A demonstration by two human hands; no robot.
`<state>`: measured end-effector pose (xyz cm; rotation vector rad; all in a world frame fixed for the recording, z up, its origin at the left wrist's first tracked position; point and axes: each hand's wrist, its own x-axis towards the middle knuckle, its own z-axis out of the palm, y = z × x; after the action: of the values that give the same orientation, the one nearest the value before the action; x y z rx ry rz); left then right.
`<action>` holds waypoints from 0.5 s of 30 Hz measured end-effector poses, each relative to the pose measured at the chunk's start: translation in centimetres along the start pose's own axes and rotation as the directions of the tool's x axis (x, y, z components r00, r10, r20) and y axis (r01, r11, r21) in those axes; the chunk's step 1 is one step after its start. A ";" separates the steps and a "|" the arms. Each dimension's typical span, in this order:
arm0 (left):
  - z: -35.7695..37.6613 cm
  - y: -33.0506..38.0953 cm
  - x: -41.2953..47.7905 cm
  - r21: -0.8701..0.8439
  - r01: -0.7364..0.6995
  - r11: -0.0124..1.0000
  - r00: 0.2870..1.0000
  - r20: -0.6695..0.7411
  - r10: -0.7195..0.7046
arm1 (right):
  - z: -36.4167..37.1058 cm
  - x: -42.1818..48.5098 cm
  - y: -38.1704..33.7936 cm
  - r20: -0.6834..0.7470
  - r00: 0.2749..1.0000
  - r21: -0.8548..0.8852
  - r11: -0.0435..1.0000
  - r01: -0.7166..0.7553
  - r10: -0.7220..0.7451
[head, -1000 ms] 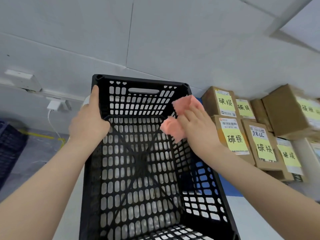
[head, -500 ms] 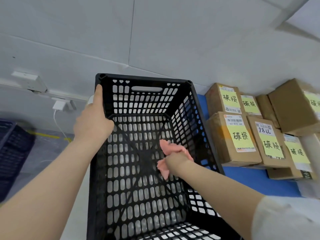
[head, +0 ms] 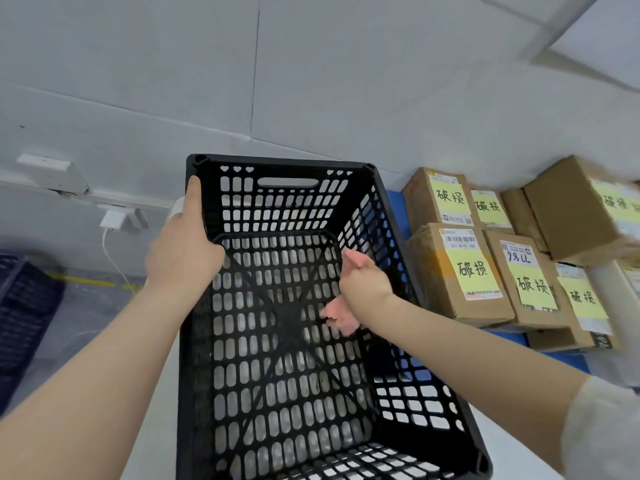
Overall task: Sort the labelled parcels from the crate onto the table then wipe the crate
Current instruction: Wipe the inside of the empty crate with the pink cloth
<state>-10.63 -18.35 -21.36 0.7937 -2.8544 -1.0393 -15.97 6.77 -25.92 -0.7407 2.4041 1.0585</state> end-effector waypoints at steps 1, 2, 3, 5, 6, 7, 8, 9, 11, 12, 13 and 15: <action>0.0 0.0 0.0 -0.004 0.000 1.000 1.000 -0.002 0.000 | -0.6 -0.5 1.1 -0.081 0.997 0.073 0.997 -0.011 0.017; 0.1 0.0 0.1 -0.005 0.003 1.000 1.000 -0.003 -0.003 | -1.3 -1.3 2.0 -0.166 0.984 0.139 0.989 -0.039 0.063; 0.1 0.1 0.1 -0.004 0.005 1.000 1.000 -0.005 -0.005 | -1.7 -2.2 2.8 -0.223 0.967 0.195 0.978 -0.077 0.121; 0.1 0.1 0.0 0.000 0.006 1.000 1.000 -0.013 -0.006 | -2.5 -4.6 3.5 -0.310 0.937 0.215 0.972 -0.097 0.162; 0.1 0.1 0.0 -0.002 0.006 1.000 1.000 -0.017 -0.006 | -3.1 -5.7 3.5 -0.361 0.918 0.217 0.972 -0.085 0.161; 0.0 0.2 -0.1 -0.008 0.007 1.000 1.000 -0.018 -0.007 | -2.9 -6.3 3.6 -0.409 0.897 0.211 0.974 -0.088 0.170; 0.0 0.2 -0.2 -0.013 0.007 1.000 1.000 -0.020 -0.007 | -2.7 -6.7 3.7 -0.444 0.879 0.176 0.979 -0.102 0.172; -0.1 0.2 -0.3 -0.018 0.006 1.000 1.000 -0.023 -0.006 | -2.2 -7.0 3.7 -0.428 0.886 0.140 0.982 -0.131 0.179; -0.2 0.4 -0.4 -0.020 0.004 1.000 1.000 -0.025 -0.004 | -1.3 -7.1 3.2 -0.305 0.934 0.056 0.982 -0.179 0.188; -0.2 0.4 -0.4 -0.017 0.005 1.000 1.000 -0.021 -0.005 | -0.9 -6.7 2.9 -0.281 0.944 -0.024 0.982 -0.188 0.174; -0.2 0.4 -0.4 -0.016 0.007 1.000 1.000 -0.020 -0.008 | -0.9 -6.4 2.8 -0.230 0.958 -0.035 0.982 -0.186 0.173; -0.2 0.4 -0.4 -0.018 0.008 1.000 1.000 -0.018 -0.008 | -0.3 -5.5 1.5 -0.147 0.972 0.096 0.981 -0.169 0.182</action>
<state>-10.41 -18.01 -20.94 0.8094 -2.8249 -1.0521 -12.69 9.10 -21.85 -0.6114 2.6701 0.9929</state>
